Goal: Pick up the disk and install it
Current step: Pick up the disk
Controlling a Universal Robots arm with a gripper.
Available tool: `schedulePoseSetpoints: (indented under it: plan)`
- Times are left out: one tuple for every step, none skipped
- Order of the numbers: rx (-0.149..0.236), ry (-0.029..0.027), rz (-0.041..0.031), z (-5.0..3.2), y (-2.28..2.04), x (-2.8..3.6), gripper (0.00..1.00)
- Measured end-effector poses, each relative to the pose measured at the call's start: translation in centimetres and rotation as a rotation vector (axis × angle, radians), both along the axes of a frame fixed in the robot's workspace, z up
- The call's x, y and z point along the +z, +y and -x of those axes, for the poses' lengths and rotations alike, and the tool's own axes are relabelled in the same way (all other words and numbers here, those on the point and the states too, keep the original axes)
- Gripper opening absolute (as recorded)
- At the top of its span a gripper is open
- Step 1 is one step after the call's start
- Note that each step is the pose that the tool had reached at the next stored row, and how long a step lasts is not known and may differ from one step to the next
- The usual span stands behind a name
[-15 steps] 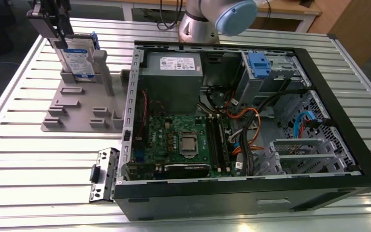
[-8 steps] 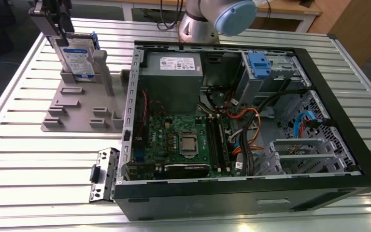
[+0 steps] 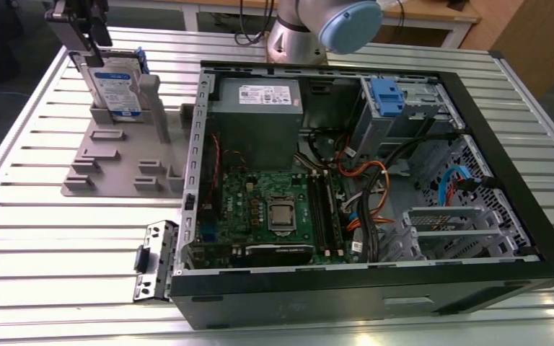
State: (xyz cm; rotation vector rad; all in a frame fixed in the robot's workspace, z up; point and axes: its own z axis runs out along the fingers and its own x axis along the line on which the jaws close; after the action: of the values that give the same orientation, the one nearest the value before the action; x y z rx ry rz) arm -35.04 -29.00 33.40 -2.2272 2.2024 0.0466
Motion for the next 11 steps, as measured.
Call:
schedulePoseSetpoints:
  plan:
    - [0.0,-0.0001,-0.0001,0.0,0.11,-0.01,0.59]
    - [0.0,-0.0001,-0.0001,0.0,0.17,-0.02,0.59]
    - [0.0,-0.0001,-0.0001,0.0,0.22,-0.03,0.59]
    - [0.0,-0.0001,-0.0002,0.0,0.28,-0.03,0.59]
    - [0.0,-0.0001,-0.0002,0.0,0.33,-0.04,0.59]
    - [0.0,-0.0001,-0.0003,0.0,0.38,-0.04,0.59]
    - [0.0,-0.0001,-0.0003,0.0,0.44,-0.04,0.59]
    - [0.0,-0.0001,-0.0004,0.0,0.49,-0.05,0.59]
    - [0.0,-0.0001,-0.0004,0.0,0.53,-0.06,0.59]
    - [0.0,-0.0002,-0.0004,0.0,0.56,-0.06,0.59]
    - [0.0,-0.0001,-0.0004,0.0,0.6,-0.06,0.59]
